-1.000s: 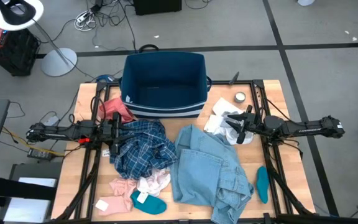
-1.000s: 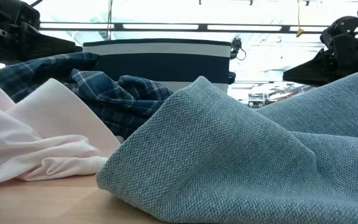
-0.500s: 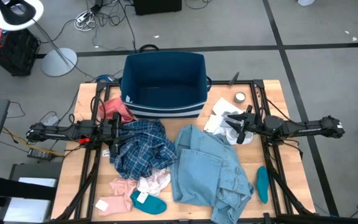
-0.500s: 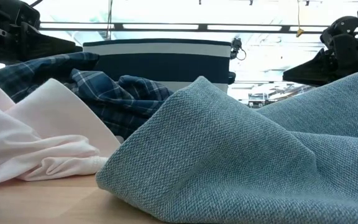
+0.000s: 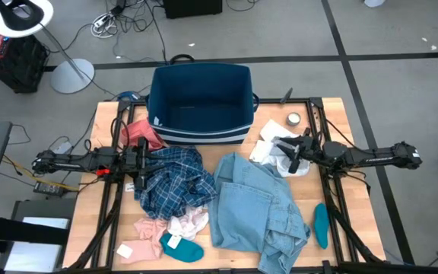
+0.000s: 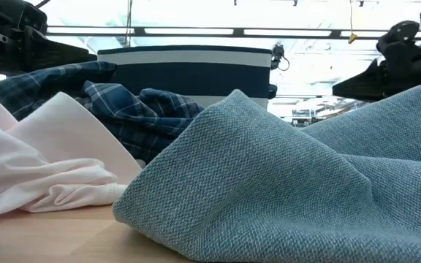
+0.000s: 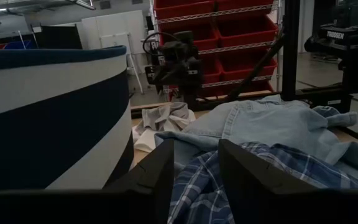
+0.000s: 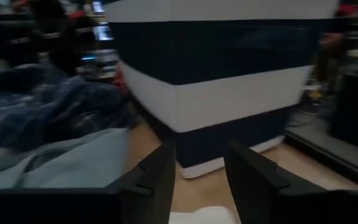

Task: Sort clothes
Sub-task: Put the gray underwear into the blue laundry bin

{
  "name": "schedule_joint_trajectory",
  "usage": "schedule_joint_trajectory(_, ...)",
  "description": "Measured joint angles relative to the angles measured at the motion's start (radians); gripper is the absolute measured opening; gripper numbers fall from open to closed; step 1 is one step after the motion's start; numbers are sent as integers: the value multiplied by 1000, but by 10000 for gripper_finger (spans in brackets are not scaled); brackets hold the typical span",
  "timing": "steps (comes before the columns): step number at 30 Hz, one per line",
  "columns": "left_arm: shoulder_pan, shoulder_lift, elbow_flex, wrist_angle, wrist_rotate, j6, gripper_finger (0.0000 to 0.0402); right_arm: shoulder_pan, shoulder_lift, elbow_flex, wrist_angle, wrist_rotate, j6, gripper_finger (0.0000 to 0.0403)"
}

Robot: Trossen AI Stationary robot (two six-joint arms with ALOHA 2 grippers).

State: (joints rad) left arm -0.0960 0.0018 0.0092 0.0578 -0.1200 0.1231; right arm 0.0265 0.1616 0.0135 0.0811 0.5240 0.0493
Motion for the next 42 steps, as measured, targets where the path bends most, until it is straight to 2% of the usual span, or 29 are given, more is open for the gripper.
schedule_joint_trajectory(4,0,0,0,0,0,0,131,0,0,0,0,211,70,137)
schedule_joint_trajectory(6,0,0,0,0,0,0,131,0,0,0,0,259,87,137)
schedule_joint_trajectory(8,0,0,0,0,0,0,131,0,0,0,0,220,84,137)
schedule_joint_trajectory(11,0,0,0,0,0,0,131,2,1,0,-2,79,57,137)
schedule_joint_trajectory(12,0,0,0,0,0,0,131,2,3,0,-2,74,57,137)
schedule_joint_trajectory(16,0,0,0,0,0,0,131,-1,3,0,5,171,96,137)
schedule_joint_trajectory(20,0,0,0,0,0,0,131,0,3,7,24,156,88,137)
schedule_joint_trajectory(23,0,0,0,0,0,0,131,2,12,89,-114,145,90,137)
schedule_joint_trajectory(27,0,0,0,0,0,0,131,2,45,263,-356,162,147,137)
schedule_joint_trajectory(33,0,0,0,0,0,0,131,2,139,554,-788,154,372,137)
schedule_joint_trajectory(37,0,0,0,0,0,0,131,2,223,671,-1029,111,522,137)
schedule_joint_trajectory(42,0,0,0,0,0,0,131,-9,346,738,-1230,-20,679,137)
